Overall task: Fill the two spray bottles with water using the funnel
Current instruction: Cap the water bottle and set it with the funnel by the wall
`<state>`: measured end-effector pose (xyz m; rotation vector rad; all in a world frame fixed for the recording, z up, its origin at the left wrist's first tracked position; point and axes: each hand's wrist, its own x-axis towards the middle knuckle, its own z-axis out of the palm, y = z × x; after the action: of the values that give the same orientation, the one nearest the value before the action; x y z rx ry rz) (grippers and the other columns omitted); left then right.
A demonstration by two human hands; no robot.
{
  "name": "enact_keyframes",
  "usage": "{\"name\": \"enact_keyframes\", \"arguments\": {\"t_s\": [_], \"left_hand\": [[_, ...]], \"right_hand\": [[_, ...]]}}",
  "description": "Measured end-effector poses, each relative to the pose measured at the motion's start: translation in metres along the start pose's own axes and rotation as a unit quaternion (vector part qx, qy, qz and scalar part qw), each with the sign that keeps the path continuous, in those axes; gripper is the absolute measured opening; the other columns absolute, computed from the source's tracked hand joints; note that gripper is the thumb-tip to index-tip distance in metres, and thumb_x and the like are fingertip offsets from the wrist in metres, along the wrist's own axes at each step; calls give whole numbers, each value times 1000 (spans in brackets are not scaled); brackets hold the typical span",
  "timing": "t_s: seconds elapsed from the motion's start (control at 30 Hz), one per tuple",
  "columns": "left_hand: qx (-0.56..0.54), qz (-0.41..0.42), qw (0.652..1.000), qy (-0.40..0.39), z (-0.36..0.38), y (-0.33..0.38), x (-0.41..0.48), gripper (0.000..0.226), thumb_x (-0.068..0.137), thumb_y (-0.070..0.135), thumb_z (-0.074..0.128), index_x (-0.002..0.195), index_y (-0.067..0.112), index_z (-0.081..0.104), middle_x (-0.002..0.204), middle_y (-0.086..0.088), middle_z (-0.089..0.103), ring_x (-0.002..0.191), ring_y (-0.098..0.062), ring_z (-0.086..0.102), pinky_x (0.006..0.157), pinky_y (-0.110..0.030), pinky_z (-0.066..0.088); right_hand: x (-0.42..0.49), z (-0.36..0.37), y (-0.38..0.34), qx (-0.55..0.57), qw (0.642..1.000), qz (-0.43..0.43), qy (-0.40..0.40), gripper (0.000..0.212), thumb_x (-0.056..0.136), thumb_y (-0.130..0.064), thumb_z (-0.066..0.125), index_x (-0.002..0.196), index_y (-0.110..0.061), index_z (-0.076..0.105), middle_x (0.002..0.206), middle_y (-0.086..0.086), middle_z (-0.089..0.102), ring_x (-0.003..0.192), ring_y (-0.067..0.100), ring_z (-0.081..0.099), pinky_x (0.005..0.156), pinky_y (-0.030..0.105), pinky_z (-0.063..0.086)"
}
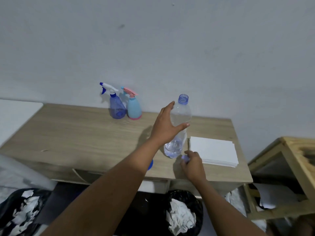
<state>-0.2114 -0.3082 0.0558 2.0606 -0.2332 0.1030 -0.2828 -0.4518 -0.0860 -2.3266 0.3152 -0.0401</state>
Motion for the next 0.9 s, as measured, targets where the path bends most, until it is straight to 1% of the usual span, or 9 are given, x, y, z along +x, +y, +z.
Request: {"name": "enact_keyframes", "arguments": {"t_s": [0.07, 0.13, 0.2, 0.23, 0.37, 0.47, 0.63, 0.77, 0.9], "left_hand": [[-15, -2, 1000, 12, 2, -2, 0, 93, 70, 42, 86, 146, 27, 35, 141, 6, 47, 117, -14, 53, 102, -37, 47], [-22, -2, 1000, 22, 3, -3, 0, 91, 69, 38, 88, 144, 28, 38, 138, 6, 50, 113, -14, 55, 100, -35, 48], [-25, -3, 999, 29, 5, -4, 0, 90, 67, 37, 89, 142, 29, 40, 135, 6, 51, 110, -13, 56, 98, -34, 49], [-25, -4, 999, 32, 6, -4, 0, 89, 67, 38, 89, 141, 29, 41, 134, 7, 52, 109, -13, 57, 98, -34, 50], [-24, -7, 999, 32, 5, -4, 2, 85, 67, 40, 88, 137, 29, 42, 132, 10, 54, 108, -13, 57, 96, -37, 52], [-17, -15, 999, 27, 4, -2, 3, 84, 68, 38, 88, 138, 29, 41, 134, 11, 52, 109, -11, 56, 95, -32, 51], [-19, -24, 999, 31, 2, -3, 4, 86, 67, 33, 89, 139, 27, 41, 133, 10, 54, 106, -10, 57, 90, -26, 49], [-18, -23, 999, 26, 3, -6, 4, 86, 67, 35, 89, 139, 29, 42, 130, 14, 54, 106, -11, 59, 95, -35, 52], [-28, -22, 999, 5, 2, -8, 5, 86, 68, 36, 88, 140, 32, 41, 133, 14, 53, 109, -12, 57, 96, -39, 53]], "right_hand": [[9, -27, -16, 63, 996, -12, 65, 33, 86, -13, 68, 118, -5, 66, 111, 14, 61, 92, 29, 65, 83, 31, 50], [22, -60, -43, 138, 982, -36, 127, 29, 85, -11, 68, 114, -10, 67, 112, 11, 63, 85, 20, 65, 76, 23, 51], [36, -93, -77, 210, 963, -76, 148, 25, 87, -11, 67, 112, -14, 67, 114, 8, 65, 84, 9, 63, 70, 10, 49], [42, -108, -94, 229, 957, -105, 145, 25, 89, -12, 66, 114, -16, 67, 115, 6, 65, 86, 7, 64, 71, 10, 49], [54, -146, -146, 145, 954, -253, 70, 31, 97, -23, 61, 127, -23, 64, 118, -4, 61, 91, 8, 64, 79, 21, 52], [59, -157, -168, -6, 943, -331, 24, 35, 100, -12, 53, 133, -18, 61, 123, -1, 57, 94, 7, 55, 85, 19, 44], [69, -165, -185, -151, 926, -341, -49, 37, 101, -9, 46, 134, -18, 60, 133, 1, 56, 115, 19, 56, 87, 21, 38], [77, -175, -186, -141, 932, -319, -98, 37, 102, -13, 49, 137, -21, 58, 134, -4, 57, 116, 15, 55, 90, 21, 37], [81, -185, -181, -89, 932, -315, -156, 32, 101, -16, 55, 130, -27, 63, 124, -13, 62, 102, 7, 60, 89, 25, 45]]}}
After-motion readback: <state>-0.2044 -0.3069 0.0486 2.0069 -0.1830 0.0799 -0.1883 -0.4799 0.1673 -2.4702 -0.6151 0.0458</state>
